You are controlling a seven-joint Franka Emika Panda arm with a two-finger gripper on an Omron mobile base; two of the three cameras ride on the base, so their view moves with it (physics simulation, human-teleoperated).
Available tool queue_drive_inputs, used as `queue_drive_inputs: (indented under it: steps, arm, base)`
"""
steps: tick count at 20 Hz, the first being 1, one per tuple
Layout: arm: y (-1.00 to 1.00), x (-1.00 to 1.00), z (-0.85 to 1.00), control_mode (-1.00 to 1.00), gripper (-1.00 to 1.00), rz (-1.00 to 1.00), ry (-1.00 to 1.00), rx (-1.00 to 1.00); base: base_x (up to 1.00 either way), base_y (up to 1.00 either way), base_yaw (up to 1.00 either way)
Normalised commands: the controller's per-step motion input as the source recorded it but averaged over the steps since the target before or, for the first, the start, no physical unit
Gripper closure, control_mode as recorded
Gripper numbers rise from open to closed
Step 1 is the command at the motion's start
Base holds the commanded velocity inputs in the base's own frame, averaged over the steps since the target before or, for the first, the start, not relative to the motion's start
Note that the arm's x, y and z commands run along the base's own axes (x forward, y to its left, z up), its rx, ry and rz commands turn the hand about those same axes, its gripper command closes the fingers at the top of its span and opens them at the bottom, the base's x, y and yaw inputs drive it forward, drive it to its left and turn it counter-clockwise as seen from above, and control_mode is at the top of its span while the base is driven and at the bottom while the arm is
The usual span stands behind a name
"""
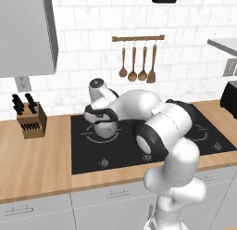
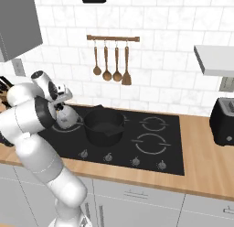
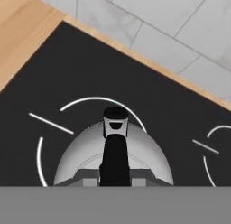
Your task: Pick the kettle from the counter and place it on a stove burner. Then turn the burner on.
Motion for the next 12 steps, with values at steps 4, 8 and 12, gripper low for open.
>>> queue_drive_inputs:
  steps: [4, 8, 12]
  arm:
    - [0.00, 0.29, 0.00, -1.00, 1.00, 0.00, 0.00, 0.02]
    - [0.18, 0.07, -0.05, -1.00, 1.00, 0.00, 0.04, 0.15]
    - [0.18, 0.01, -0.03, -1.00, 1.00, 0.00, 0.03, 0.11]
  base:
    - [0.00, 0.00, 0.00]
    - [0.00, 0.00, 0.00]
    - [0.00, 0.00, 0.00]
